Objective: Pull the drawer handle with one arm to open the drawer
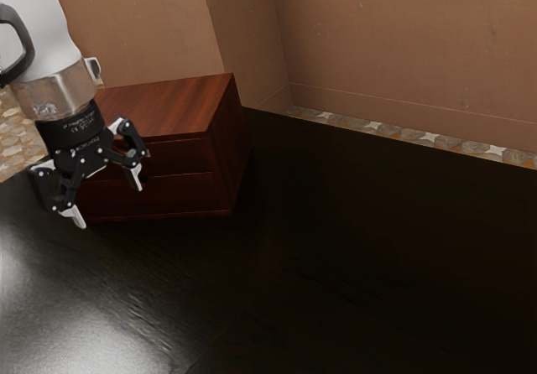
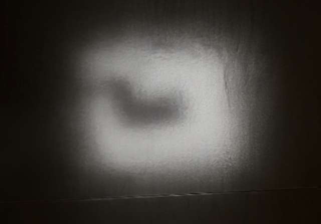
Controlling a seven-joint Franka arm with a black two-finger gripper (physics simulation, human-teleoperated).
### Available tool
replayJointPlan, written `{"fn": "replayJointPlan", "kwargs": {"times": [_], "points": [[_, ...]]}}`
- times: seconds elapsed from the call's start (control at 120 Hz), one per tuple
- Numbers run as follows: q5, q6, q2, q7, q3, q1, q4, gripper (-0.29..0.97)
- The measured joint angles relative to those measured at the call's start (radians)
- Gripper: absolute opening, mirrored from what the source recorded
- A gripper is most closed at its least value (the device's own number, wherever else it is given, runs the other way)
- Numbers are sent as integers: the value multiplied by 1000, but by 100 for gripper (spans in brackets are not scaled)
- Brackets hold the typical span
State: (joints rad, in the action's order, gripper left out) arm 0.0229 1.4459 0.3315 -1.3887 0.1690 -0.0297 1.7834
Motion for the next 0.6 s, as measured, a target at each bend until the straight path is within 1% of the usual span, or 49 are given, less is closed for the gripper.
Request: {"fn": "replayJointPlan", "kwargs": {"times": [0.3, 0.392, 0.45, 0.542, 0.567, 0.6], "points": [[11, 51, 26, -42, 7, 11, 17, 68], [11, 43, -33, -53, 10, -9, 18, 68], [11, 37, -51, -64, 12, -14, 18, 68], [11, 31, -58, -80, 12, 16, 25, 68], [8, 30, -61, -84, -2, 48, 25, 68], [6, 29, -67, -88, -42, 111, 25, 68]]}}
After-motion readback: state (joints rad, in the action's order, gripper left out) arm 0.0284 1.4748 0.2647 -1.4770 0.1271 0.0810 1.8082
